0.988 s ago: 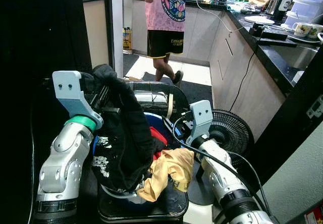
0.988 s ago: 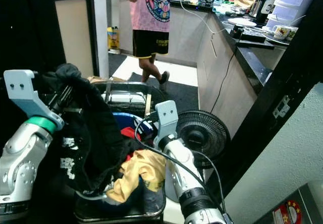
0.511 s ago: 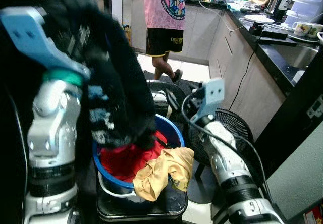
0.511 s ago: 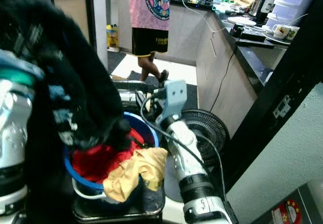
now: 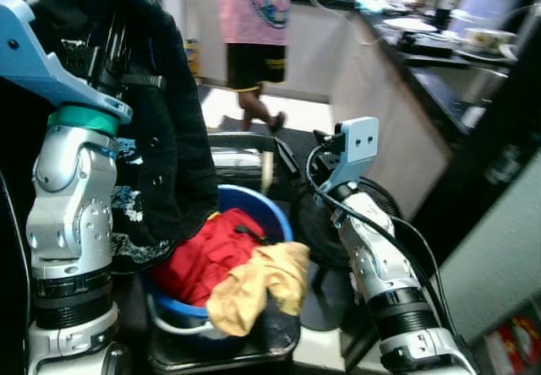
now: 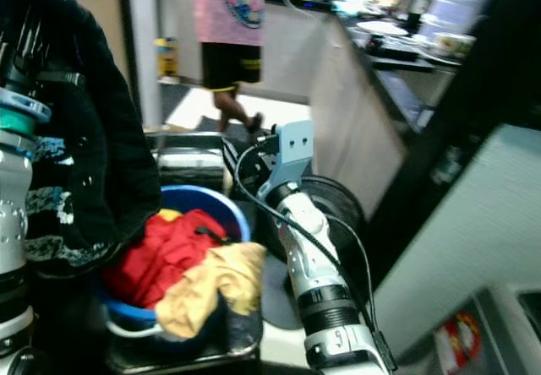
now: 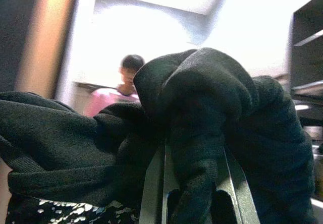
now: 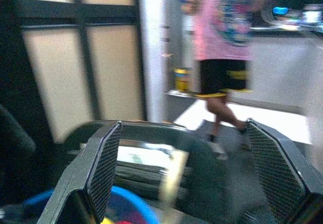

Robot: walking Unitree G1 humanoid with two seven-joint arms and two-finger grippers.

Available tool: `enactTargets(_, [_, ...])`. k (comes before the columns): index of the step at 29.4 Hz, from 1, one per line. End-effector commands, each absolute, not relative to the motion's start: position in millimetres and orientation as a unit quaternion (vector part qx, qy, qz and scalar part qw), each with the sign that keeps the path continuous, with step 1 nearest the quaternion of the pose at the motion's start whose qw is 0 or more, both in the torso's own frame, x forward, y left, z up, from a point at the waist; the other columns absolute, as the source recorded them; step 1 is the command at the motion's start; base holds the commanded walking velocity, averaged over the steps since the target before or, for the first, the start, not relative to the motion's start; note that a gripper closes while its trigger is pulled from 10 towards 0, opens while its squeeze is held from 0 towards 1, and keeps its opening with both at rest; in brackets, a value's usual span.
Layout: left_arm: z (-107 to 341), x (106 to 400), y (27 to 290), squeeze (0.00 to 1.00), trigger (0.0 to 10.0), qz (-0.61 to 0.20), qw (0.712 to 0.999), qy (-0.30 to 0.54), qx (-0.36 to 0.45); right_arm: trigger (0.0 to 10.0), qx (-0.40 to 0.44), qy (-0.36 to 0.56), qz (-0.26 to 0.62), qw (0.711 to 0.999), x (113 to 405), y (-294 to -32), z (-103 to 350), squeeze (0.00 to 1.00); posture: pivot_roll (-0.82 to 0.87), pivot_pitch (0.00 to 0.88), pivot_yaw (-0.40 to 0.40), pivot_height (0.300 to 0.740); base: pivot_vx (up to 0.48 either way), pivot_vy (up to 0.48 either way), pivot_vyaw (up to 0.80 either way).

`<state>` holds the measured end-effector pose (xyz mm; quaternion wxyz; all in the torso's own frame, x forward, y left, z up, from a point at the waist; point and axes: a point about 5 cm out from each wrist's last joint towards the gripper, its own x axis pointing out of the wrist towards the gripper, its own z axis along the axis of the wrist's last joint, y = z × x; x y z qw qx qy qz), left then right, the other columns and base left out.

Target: Clothes washing

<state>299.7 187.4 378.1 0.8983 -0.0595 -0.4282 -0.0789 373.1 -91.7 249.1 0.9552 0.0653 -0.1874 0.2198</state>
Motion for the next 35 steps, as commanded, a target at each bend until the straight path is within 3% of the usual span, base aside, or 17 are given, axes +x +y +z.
enactTargets(1, [379.7, 297.9, 186.5, 0.00, 10.0, -0.081, 0.897, -0.431, -0.053, 10.0, 0.069, -0.191, 0.219, 0.954, 372.3, -91.7, 251.7, 0.00, -0.01, 0.000, -0.069, 0.740, 0.000, 0.000, -0.80])
enactTargets(35, [381.5, 298.9, 185.3, 0.00, 10.0, -0.093, 0.898, -0.422, -0.079, 10.0, 0.114, -0.214, 0.210, 0.947, 372.3, -97.0, 279.3, 0.00, -0.01, 0.000, -0.068, 0.740, 0.000, 0.000, -0.80])
